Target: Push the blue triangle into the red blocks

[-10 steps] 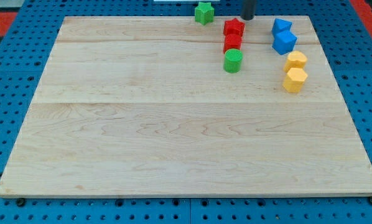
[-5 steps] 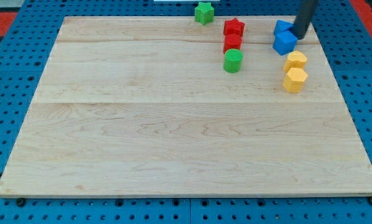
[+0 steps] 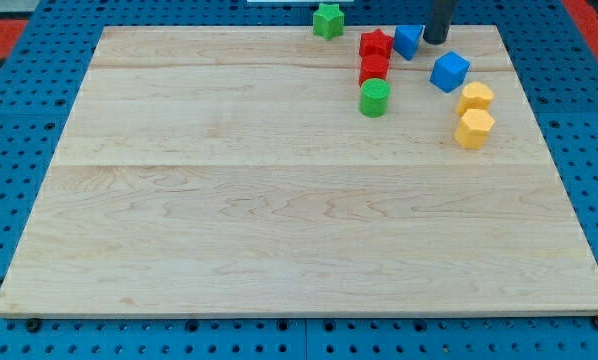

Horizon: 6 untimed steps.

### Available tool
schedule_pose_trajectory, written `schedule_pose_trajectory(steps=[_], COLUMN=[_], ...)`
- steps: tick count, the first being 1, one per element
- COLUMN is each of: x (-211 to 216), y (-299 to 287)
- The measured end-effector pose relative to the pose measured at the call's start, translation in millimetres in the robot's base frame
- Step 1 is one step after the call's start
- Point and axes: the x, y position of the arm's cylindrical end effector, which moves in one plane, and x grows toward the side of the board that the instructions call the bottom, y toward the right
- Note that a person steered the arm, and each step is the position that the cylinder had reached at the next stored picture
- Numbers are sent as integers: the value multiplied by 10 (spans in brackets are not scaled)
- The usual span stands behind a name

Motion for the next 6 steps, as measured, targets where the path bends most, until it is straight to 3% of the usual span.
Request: schedule_pose_trajectory(steps=[1,2,6], x=[-34,216,531], y=[-180,-435,-348])
